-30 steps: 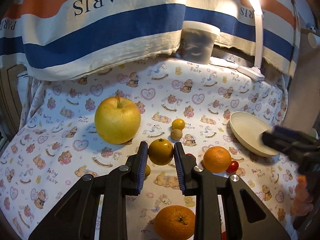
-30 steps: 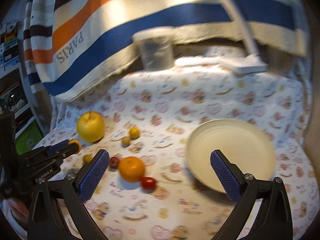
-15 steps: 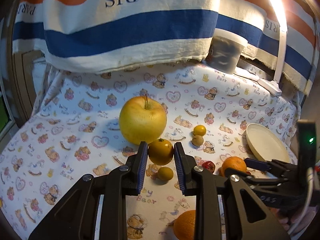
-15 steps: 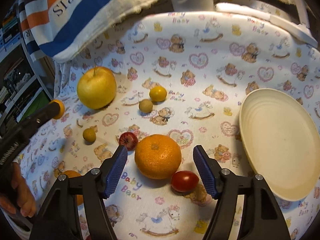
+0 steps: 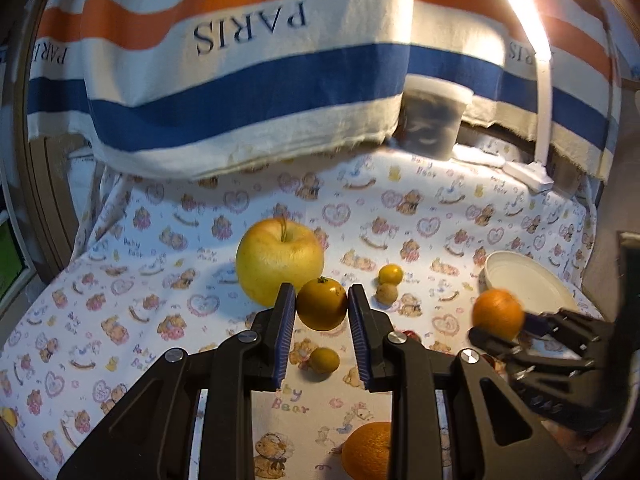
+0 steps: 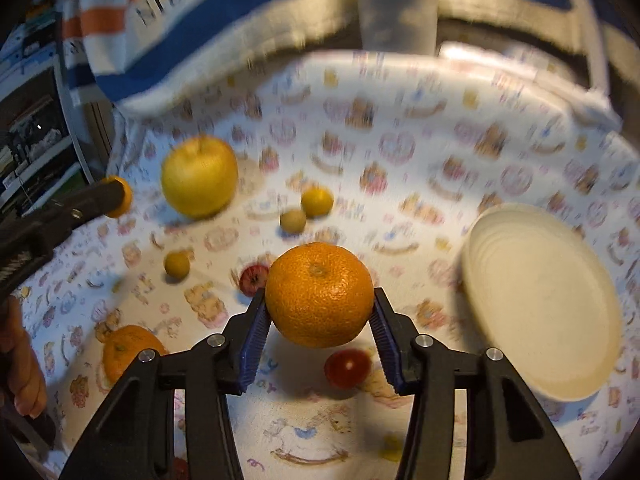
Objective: Organize fruits
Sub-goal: 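Carry both fruits over the cream plate and open both tools to release them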
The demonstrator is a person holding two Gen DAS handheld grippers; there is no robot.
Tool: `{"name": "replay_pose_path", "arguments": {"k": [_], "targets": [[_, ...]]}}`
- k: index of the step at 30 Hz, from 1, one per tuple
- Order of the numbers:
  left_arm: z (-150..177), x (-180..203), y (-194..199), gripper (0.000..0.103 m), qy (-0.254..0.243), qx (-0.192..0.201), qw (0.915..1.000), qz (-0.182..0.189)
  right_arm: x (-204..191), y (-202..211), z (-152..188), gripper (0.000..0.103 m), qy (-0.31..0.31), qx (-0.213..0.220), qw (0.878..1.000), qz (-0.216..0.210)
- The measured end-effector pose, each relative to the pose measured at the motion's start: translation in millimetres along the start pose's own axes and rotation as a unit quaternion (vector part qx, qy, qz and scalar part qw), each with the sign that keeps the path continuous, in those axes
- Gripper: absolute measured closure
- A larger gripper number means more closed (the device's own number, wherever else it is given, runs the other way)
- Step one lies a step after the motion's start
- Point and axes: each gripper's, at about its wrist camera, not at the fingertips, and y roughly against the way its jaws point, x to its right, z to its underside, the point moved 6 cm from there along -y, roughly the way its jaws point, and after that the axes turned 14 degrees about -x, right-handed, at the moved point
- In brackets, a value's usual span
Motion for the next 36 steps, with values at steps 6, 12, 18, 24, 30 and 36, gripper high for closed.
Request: {"name": "replay_pose_path", "arguments": {"k": [6,12,18,24,30,36], "targets": [[-5,12,36,0.077,-0.025,0.091,0.9955,-0.002,23,53,-6,0.052,-0.022,0.091,0.996,0.011],[-14,22,67,0.077,-0.027,0.133,0.9898,0.043,60,90,-7,0.052,-0.046,0.137,0.989,0.029],[-30,58,78,0.077,-0.057,0.132,0.9879,0.059,98,114,-1,0.052,-0.070,0.168,0.981,0.061],[-51,113,79,0.077,-0.084,0.126,0.9825,0.108,121,133,1,0.052,-0.074,0.200,0.972,0.099],[-76,170,47,0.077,-0.110,0.089,0.9775,0.157,149,136,8,0.052,-0.095,0.201,0.970,0.100],[-77,208,-8,0.077,-0.126,0.013,0.9769,0.172,179,126,13,0.052,-0.128,0.161,0.974,0.096]]}}
